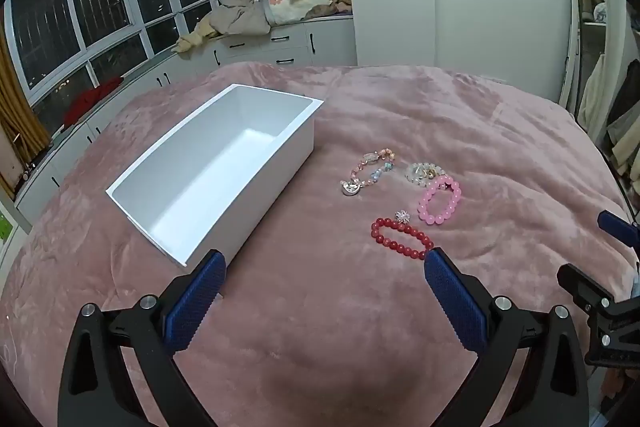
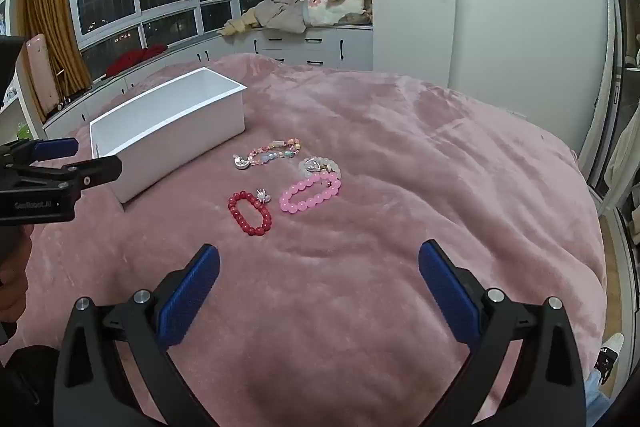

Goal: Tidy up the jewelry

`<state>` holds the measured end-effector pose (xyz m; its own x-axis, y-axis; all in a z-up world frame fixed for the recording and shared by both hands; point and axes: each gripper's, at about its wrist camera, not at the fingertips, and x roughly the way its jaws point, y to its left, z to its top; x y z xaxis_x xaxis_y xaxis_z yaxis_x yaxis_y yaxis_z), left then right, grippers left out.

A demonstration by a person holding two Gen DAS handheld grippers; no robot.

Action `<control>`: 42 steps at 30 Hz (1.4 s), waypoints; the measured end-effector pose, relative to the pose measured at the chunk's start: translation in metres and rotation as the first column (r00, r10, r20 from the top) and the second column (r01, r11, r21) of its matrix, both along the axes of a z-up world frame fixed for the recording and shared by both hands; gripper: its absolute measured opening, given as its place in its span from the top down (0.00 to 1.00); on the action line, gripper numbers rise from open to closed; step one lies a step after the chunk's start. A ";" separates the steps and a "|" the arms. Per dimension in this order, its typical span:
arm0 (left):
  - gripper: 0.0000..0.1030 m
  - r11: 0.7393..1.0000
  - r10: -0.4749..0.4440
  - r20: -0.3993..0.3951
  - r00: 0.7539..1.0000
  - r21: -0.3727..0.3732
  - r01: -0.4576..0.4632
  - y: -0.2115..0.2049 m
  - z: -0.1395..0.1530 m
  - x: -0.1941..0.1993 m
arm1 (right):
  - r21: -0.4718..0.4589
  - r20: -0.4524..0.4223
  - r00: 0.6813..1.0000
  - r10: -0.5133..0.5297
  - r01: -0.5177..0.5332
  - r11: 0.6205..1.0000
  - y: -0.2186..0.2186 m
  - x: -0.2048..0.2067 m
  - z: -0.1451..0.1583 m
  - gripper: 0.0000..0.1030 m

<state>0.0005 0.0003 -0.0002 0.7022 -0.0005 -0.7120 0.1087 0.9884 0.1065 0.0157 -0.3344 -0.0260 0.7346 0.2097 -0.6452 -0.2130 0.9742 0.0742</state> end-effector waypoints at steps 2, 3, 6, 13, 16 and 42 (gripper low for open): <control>0.02 1.000 -0.001 0.021 1.000 0.009 0.001 -0.001 0.001 -0.002 | 0.000 -0.002 1.000 0.004 -0.004 1.000 -0.001 -0.001 0.001 0.04; 0.02 1.000 0.000 0.024 1.000 0.012 0.000 0.000 0.002 -0.003 | 0.000 0.000 1.000 0.005 -0.005 1.000 -0.002 -0.001 0.002 0.04; 0.02 1.000 0.003 0.031 1.000 0.013 -0.003 0.001 0.003 -0.005 | -0.017 -0.003 1.000 0.001 -0.001 1.000 0.000 -0.002 0.002 0.04; 0.02 0.999 -0.033 0.010 0.999 0.030 0.032 -0.009 0.005 -0.010 | -0.006 -0.006 1.000 -0.005 0.005 1.000 -0.003 0.000 0.003 0.04; 0.02 0.999 -0.036 0.008 0.999 0.028 0.036 -0.009 0.005 -0.010 | -0.004 -0.005 1.000 -0.007 0.007 1.000 -0.004 -0.002 0.001 0.04; 0.02 0.999 -0.039 -0.012 0.999 0.036 0.039 -0.016 -0.007 -0.009 | -0.014 -0.032 0.999 -0.005 0.005 1.000 -0.005 -0.001 -0.004 0.04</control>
